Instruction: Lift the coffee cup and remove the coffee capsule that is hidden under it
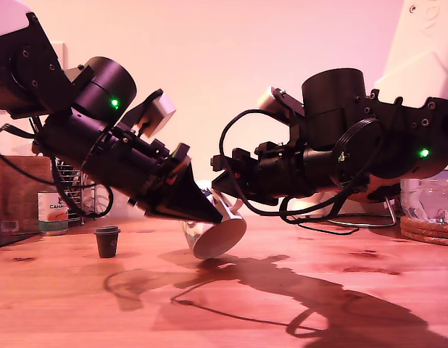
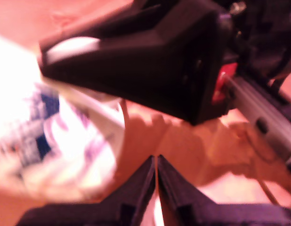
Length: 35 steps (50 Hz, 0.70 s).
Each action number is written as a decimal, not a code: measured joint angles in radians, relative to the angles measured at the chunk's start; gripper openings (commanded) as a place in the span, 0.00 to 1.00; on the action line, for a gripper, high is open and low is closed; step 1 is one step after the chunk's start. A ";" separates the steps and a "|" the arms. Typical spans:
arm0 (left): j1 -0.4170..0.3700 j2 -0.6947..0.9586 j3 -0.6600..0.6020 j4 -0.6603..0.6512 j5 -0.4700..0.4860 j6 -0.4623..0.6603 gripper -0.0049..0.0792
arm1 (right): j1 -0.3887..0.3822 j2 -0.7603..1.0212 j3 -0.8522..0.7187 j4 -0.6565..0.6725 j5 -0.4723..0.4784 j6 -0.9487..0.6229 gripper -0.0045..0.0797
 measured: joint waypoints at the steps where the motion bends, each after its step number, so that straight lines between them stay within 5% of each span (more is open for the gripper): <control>1: 0.000 0.000 0.000 0.006 -0.001 0.003 0.03 | 0.000 0.000 0.000 0.000 0.000 0.000 0.04; 35: 0.000 0.006 0.000 0.066 -0.080 0.101 0.03 | -0.001 -0.005 0.000 -0.016 -0.027 0.000 0.04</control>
